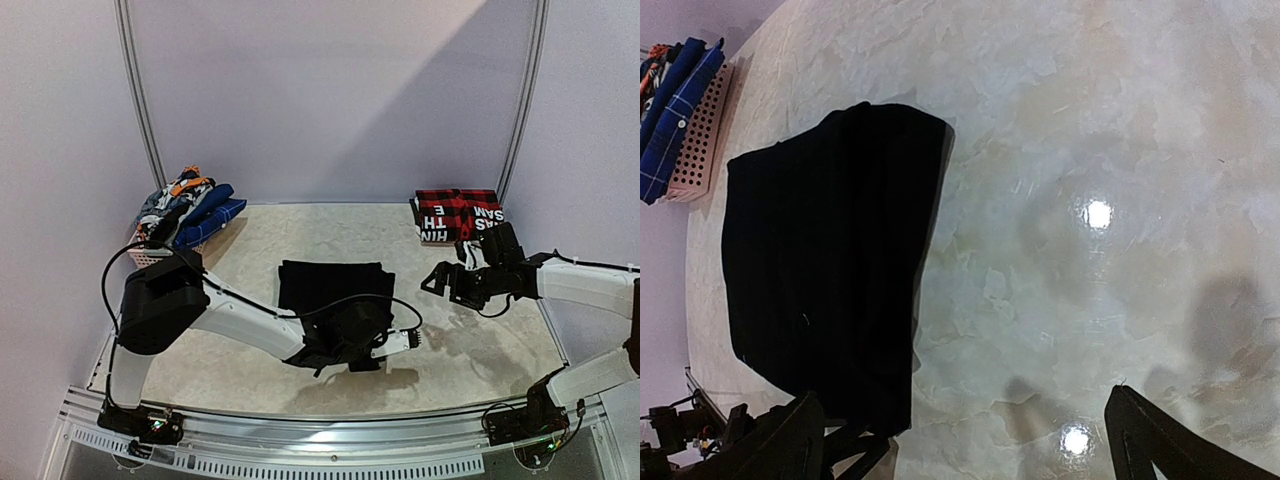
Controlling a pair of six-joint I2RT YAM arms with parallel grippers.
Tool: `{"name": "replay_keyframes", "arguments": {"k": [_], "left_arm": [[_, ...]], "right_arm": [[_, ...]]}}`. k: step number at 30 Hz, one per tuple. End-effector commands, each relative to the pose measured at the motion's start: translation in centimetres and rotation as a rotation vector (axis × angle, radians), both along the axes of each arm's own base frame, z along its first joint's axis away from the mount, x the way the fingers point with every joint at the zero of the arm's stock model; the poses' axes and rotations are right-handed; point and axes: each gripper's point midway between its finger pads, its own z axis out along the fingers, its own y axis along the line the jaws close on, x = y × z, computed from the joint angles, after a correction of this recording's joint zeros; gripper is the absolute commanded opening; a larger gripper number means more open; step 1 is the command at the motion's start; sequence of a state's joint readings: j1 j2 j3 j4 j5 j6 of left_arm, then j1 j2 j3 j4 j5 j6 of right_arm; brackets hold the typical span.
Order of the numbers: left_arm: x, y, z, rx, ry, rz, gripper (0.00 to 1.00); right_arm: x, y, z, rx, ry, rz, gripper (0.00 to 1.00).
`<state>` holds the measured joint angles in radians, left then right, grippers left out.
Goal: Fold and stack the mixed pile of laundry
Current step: Pick up the square-folded T-shirt from the center of the board.
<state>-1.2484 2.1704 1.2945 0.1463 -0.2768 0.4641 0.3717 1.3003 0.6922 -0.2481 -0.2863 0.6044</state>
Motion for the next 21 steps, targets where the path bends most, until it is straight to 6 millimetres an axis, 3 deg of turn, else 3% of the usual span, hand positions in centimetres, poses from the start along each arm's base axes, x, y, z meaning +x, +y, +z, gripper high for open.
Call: {"name": "replay_keyframes", "arguments": {"k": [1,3,4,21], "left_arm": [[0.9,-0.3,-0.2,-0.030,-0.001,0.010,0.18],[1.0,-0.3,0.3,-0.053,-0.003,0.014,0.02],[1.0,-0.2,0.4,-0.062,-0.004,0.014,0.00],[2.2,3.6,5.3,-0.346,0.070,0.059,0.00]], "right_arm": [[0.3,0.3,-0.4,0.021,0.009,0.003,0.99],[0.5,0.6,-0.3,0.036,0.012,0.005,0.99],[0.5,0.8,-0.2,0.043,0.014,0.010,0.99],[1.8,5.5,-0.3,0.277,0.104,0.079,0.99]]}}
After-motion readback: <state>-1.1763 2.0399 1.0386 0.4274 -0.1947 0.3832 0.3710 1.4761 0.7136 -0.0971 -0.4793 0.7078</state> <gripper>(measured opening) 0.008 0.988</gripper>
